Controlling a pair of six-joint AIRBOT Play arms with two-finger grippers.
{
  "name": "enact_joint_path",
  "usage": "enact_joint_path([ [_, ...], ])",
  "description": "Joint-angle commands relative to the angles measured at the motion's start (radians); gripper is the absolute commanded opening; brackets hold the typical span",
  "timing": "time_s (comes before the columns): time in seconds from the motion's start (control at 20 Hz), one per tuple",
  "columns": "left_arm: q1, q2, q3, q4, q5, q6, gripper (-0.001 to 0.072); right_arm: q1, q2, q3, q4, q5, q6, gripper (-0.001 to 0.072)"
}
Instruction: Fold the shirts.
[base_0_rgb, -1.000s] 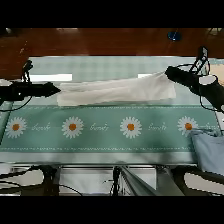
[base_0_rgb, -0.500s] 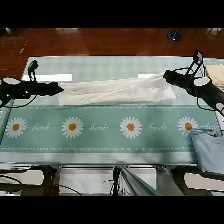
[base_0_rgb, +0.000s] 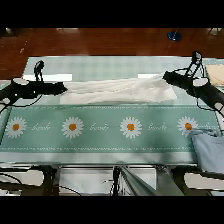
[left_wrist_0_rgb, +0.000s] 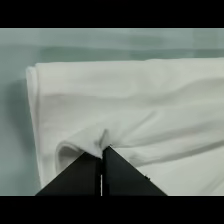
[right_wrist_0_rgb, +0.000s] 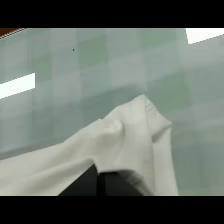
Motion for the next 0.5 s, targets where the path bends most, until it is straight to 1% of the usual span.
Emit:
enact_joint_path([
  [0.0,-0.003,-0.001,0.001,0.0,0.042,0.0,0.0144,0.0,-0.003,0.0,-0.027,0.002,-0.005,0.0035],
  [0.05,-0.003,-0.001,0.001,-0.01,0.041,0.0,0.0229,0.0,-0.003,0.0,-0.026,0.003,-0.005,0.0112],
  [0.1,-0.003,0.001,0.001,-0.037,0.041,0.0,0.0337,0.0,-0.002,0.0,-0.026,0.003,-0.005,0.0261],
  [0.15,-0.003,0.002,0.01,-0.062,0.035,0.0,0.0416,0.0,-0.002,0.0,-0.026,0.003,-0.005,0.0352],
  [0.2,-0.003,0.002,0.031,-0.07,0.022,0.0,0.0429,0.0,0.0,0.0,-0.026,0.003,-0.005,0.0369],
  [0.25,-0.003,0.002,0.061,-0.07,0.006,0.002,0.0518,0.0,0.008,0.0,-0.022,0.004,-0.005,0.0379],
  [0.3,0.0,0.003,0.1,-0.07,-0.009,0.002,0.0612,-0.001,0.027,0.0,-0.022,0.003,-0.004,0.0463],
  [0.35,0.004,0.005,0.143,-0.069,-0.027,0.004,0.0647,-0.002,0.059,0.0,-0.023,0.003,-0.005,0.0499],
  [0.4,0.011,0.008,0.192,-0.066,-0.044,0.004,0.0698,-0.006,0.092,0.0,-0.031,0.0,-0.005,0.0499],
  [0.45,0.019,0.011,0.234,-0.065,-0.056,0.004,0.0698,-0.02,0.129,0.005,-0.05,0.012,-0.002,0.0499],
])
